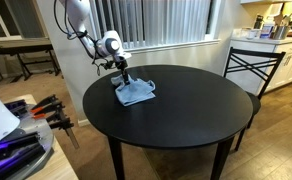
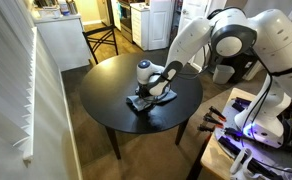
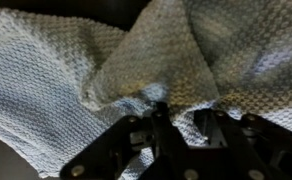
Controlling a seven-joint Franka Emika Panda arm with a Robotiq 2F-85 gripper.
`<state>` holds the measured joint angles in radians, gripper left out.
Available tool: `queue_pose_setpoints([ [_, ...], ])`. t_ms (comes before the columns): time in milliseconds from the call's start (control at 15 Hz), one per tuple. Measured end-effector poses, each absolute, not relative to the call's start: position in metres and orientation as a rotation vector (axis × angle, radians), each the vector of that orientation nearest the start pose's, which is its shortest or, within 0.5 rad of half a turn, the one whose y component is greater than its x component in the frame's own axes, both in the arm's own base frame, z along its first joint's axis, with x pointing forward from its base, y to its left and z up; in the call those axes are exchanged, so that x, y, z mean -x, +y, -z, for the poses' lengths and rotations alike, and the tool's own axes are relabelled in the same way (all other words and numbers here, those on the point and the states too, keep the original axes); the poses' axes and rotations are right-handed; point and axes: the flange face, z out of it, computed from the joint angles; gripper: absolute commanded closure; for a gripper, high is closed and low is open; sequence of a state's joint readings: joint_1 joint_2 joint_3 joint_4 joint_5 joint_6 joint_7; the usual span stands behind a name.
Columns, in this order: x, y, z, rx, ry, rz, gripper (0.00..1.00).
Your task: Use the blue towel to wipe the black table.
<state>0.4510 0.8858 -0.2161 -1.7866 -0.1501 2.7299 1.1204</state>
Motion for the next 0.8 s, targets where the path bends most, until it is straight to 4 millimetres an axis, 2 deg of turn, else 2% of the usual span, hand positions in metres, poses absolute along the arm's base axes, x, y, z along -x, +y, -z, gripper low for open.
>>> queue_pose_setpoints([
  [400, -0.617, 0.152, -0.065, 3.041, 1.182, 0.289, 0.0],
  [600, -0.617, 0.146, -0.068, 3.006, 1.258, 0.307, 0.0],
  [800, -0.618, 0.14, -0.085, 2.956, 1.335, 0.354, 0.0],
])
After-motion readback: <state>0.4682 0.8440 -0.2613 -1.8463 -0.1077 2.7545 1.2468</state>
